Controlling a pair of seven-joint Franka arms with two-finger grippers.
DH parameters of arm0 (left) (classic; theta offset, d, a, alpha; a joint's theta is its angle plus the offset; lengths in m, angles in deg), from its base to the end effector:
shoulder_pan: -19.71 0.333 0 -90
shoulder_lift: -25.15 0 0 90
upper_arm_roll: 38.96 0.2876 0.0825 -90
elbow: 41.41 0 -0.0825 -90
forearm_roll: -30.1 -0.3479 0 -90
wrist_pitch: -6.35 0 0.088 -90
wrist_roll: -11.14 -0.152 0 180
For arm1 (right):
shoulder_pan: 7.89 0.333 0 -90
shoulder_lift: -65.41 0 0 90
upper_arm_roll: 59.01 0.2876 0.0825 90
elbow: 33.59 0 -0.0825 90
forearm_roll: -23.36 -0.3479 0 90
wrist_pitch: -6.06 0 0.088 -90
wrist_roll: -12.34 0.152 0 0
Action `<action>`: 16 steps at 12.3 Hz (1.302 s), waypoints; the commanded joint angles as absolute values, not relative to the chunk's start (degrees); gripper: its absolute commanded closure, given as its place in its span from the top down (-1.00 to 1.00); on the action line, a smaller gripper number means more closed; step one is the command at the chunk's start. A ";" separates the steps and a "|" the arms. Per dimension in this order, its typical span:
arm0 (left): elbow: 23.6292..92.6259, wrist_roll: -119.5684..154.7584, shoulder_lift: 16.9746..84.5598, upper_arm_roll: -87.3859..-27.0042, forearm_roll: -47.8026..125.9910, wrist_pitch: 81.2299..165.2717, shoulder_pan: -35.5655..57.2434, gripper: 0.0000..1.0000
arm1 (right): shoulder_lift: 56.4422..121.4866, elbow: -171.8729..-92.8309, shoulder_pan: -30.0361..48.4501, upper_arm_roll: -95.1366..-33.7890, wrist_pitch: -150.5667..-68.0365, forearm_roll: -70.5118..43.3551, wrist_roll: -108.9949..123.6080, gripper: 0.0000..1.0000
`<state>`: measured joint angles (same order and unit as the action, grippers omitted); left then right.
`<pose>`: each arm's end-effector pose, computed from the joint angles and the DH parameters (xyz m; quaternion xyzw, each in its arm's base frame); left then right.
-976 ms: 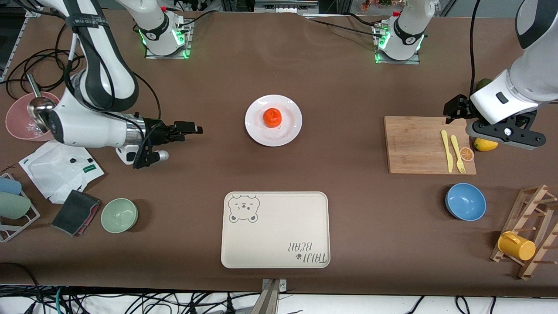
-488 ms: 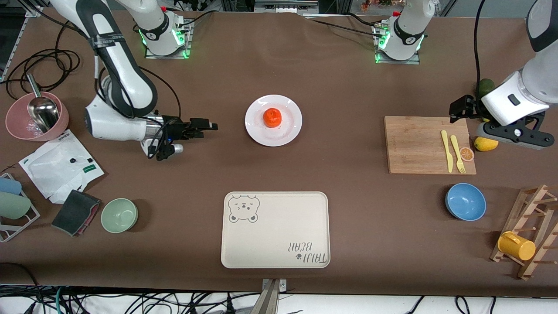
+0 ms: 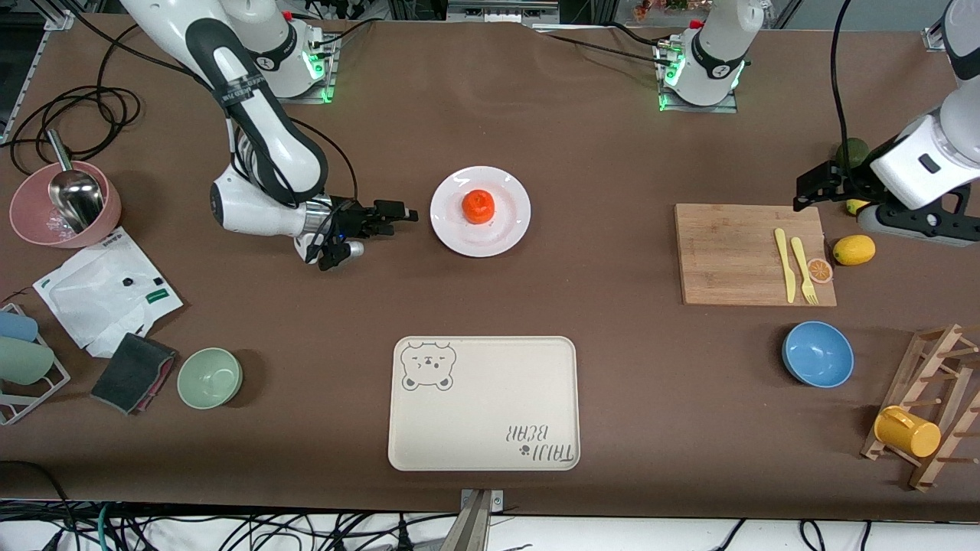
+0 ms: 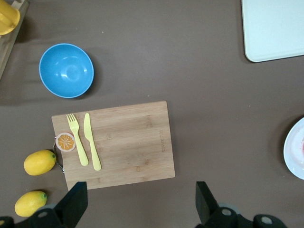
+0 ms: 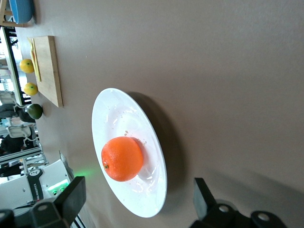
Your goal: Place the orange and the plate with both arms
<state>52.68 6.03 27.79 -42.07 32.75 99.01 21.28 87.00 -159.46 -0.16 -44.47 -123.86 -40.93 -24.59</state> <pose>0.5275 -0.0206 0.5000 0.9975 -0.0561 -0.0347 0.0254 0.4482 0.2483 0.1793 -0.9071 -0.0570 0.0881 0.4076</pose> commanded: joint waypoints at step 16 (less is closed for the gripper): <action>48.94 8.60 26.99 -45.46 32.03 95.74 23.84 1.00 | 94.42 -161.83 -0.42 -34.94 -136.15 -55.48 -33.98 0.57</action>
<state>49.76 8.51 27.52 -45.19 32.65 97.08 23.81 94.50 -161.16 -0.20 -36.03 -134.62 -53.65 -31.95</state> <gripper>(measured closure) 0.000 0.150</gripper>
